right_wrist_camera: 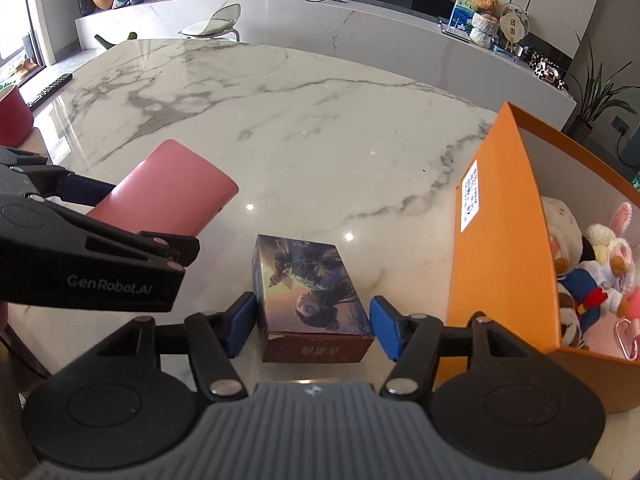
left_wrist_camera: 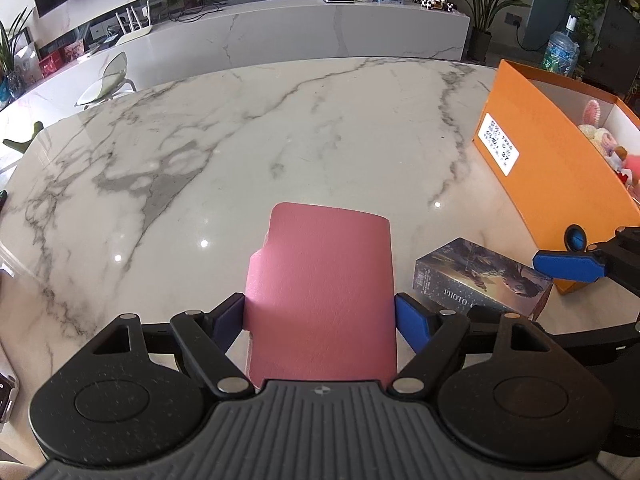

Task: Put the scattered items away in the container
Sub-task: 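Lift the pink wallet and photo card box and carry them toward the orange box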

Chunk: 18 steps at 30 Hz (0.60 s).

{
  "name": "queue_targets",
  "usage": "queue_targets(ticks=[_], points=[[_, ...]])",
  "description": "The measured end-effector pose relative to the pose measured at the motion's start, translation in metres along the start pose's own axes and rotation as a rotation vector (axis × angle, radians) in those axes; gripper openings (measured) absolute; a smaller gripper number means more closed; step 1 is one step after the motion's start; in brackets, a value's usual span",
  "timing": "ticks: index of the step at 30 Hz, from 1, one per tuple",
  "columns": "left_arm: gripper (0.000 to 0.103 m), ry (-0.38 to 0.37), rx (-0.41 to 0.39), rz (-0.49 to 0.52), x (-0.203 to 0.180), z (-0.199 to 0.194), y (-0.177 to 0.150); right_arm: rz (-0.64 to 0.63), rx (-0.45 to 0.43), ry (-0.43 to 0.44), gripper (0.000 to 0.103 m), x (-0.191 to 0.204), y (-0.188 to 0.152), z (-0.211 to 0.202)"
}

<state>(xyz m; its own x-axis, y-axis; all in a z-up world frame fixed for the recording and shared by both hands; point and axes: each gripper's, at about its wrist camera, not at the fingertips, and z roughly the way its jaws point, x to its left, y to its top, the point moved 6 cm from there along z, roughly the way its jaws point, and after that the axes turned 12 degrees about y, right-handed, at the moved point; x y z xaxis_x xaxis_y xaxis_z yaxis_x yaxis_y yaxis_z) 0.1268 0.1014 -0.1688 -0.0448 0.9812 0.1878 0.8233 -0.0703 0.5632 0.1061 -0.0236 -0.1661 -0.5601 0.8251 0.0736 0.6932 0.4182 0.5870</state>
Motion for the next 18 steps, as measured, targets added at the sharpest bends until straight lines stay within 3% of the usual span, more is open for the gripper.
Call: queue_targets(ticks=[11, 18], points=[[0.093, 0.005, 0.021, 0.003, -0.008, -0.014, -0.034, 0.043, 0.052, 0.031, 0.064, 0.007, -0.052, 0.001], [0.093, 0.010, 0.052, -0.023, -0.004, -0.012, -0.050, 0.041, 0.028, 0.026, 0.065, 0.009, -0.058, 0.000]])
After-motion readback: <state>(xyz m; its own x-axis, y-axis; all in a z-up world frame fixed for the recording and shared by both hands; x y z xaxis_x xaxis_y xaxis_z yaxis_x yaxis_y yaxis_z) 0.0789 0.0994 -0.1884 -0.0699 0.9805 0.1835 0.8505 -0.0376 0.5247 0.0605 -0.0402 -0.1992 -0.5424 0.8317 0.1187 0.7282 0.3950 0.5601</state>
